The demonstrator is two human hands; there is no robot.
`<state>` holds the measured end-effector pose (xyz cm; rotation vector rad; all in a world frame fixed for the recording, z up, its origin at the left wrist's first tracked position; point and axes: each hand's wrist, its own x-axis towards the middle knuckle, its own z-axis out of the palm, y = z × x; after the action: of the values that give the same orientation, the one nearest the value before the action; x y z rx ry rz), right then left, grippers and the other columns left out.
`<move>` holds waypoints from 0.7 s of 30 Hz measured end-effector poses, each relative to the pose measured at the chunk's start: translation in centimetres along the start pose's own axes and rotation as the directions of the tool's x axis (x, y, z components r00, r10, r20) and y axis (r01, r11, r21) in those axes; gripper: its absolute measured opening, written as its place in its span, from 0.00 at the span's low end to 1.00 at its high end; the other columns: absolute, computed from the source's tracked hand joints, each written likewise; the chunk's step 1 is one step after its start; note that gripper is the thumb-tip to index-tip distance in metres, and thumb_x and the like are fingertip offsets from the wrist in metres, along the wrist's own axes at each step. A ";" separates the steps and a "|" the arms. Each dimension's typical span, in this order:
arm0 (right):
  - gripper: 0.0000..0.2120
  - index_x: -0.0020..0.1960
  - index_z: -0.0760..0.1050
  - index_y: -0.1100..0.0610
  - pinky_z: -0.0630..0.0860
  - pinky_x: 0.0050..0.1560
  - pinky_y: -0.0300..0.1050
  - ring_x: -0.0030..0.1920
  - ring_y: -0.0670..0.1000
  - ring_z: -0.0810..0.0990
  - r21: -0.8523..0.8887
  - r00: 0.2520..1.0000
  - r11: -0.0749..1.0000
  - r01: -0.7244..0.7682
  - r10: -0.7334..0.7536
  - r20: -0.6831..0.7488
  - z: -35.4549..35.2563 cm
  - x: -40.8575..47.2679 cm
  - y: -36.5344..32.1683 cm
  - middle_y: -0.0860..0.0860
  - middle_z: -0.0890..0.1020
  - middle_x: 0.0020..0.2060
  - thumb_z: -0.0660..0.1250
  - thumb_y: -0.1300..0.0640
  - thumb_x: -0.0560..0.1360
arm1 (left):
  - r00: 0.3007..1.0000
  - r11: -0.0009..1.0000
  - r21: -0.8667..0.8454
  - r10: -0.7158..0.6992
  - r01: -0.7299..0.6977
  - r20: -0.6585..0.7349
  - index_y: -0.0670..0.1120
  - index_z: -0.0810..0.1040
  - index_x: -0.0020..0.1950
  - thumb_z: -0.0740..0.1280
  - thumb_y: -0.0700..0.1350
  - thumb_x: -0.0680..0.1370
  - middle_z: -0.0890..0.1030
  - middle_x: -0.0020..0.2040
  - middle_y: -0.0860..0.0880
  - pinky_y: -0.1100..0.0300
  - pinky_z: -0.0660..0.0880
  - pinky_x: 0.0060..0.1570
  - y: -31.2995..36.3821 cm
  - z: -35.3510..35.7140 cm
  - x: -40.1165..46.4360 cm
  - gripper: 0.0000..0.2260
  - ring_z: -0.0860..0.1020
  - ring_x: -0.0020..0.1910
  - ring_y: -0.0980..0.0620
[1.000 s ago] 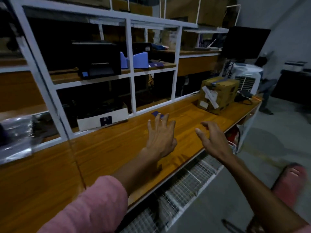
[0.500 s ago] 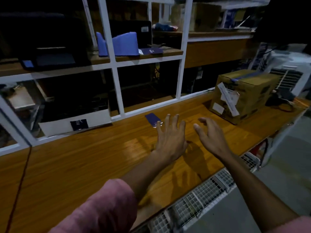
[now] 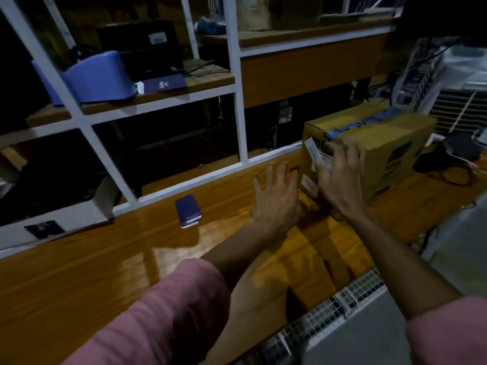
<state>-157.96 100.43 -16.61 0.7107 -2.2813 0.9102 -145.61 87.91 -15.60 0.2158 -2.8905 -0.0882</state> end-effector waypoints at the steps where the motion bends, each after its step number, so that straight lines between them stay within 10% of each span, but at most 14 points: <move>1: 0.23 0.68 0.68 0.60 0.67 0.64 0.67 0.71 0.66 0.63 -0.069 1.000 0.998 -0.003 0.003 -0.003 0.1 0.6 0.2 0.63 0.67 0.71 0.61 0.46 0.79 | 1.000 1.000 -0.005 -0.003 0.003 -0.003 0.47 0.54 0.80 0.67 0.54 0.78 0.50 0.81 0.43 0.30 0.50 0.74 0.0 0.0 0.2 0.35 0.45 0.80 0.37; 7: 0.26 0.72 0.66 0.58 0.53 0.69 0.77 0.76 0.62 0.59 -0.303 0.974 0.948 -0.100 0.155 0.167 -0.4 4.3 4.2 0.61 0.68 0.72 0.60 0.42 0.81 | 0.999 0.999 -0.012 -0.043 0.043 0.002 0.47 0.52 0.81 0.65 0.51 0.78 0.50 0.81 0.42 0.32 0.49 0.75 1.5 0.7 3.4 0.35 0.45 0.80 0.37; 14: 0.18 0.66 0.73 0.52 0.52 0.70 0.73 0.73 0.55 0.65 -0.321 0.989 0.943 0.089 -0.045 0.140 0.4 -0.7 -0.2 0.51 0.74 0.68 0.62 0.45 0.80 | 0.998 0.992 -0.119 0.031 -0.038 -0.062 0.46 0.48 0.81 0.64 0.59 0.77 0.48 0.82 0.43 0.35 0.50 0.76 2.6 1.8 4.5 0.40 0.47 0.80 0.39; 21: 0.07 0.47 0.80 0.54 0.67 0.62 0.57 0.51 0.52 0.80 0.120 0.976 0.969 0.215 -0.209 -0.064 0.3 -6.1 -3.5 0.47 0.83 0.44 0.63 0.56 0.79 | 0.901 0.992 -0.071 0.066 -0.106 -0.429 0.43 0.65 0.74 0.65 0.49 0.80 0.65 0.75 0.40 0.39 0.69 0.65 -0.4 3.2 -0.1 0.25 0.66 0.73 0.40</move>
<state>-151.60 99.60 -19.42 0.9555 -2.0690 0.9643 -146.19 87.62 -18.74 0.0759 -2.4472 -0.1399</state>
